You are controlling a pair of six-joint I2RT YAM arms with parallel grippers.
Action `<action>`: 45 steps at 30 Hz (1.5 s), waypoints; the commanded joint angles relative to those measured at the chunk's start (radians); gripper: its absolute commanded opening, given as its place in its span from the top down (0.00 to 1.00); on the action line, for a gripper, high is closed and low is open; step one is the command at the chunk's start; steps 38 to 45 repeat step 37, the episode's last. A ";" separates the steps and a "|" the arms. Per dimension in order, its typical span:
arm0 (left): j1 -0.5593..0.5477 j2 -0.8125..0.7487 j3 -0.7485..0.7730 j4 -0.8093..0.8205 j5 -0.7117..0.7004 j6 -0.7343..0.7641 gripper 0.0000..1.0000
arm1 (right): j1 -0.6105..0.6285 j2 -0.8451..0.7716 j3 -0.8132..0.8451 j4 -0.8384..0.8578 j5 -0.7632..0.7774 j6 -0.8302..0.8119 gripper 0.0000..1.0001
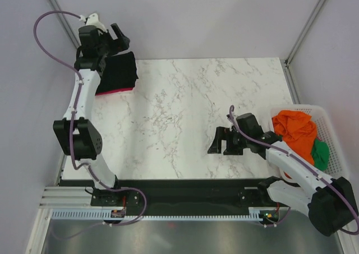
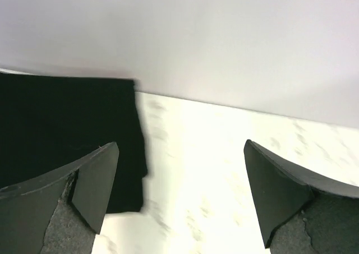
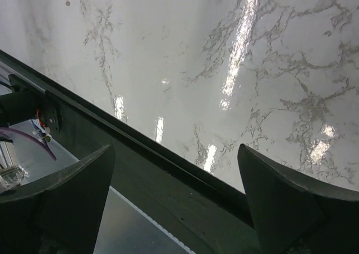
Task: Fold and stack the t-shirts
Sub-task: Reset both grippers
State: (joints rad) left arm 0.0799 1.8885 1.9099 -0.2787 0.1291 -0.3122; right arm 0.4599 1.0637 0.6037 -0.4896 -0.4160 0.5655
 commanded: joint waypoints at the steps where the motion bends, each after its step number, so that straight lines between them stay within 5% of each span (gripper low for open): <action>1: -0.063 -0.263 -0.231 -0.005 0.113 -0.091 0.00 | 0.014 -0.083 0.067 -0.087 0.045 0.008 0.02; 11: -0.184 -0.835 -0.859 -0.146 0.288 -0.091 0.00 | 0.023 -0.189 0.071 -0.098 0.042 0.062 0.02; 21: -0.184 -1.299 -1.259 -0.232 0.125 -0.047 0.00 | 0.026 -0.265 -0.030 0.042 0.045 0.180 0.02; 34: -0.270 -1.341 -1.261 -0.251 0.073 -0.018 0.00 | 0.108 -0.076 -0.033 0.259 0.118 0.300 0.02; 45: -0.276 -1.353 -1.261 -0.251 0.083 -0.016 0.00 | 0.138 -0.019 0.054 0.153 0.215 0.254 0.02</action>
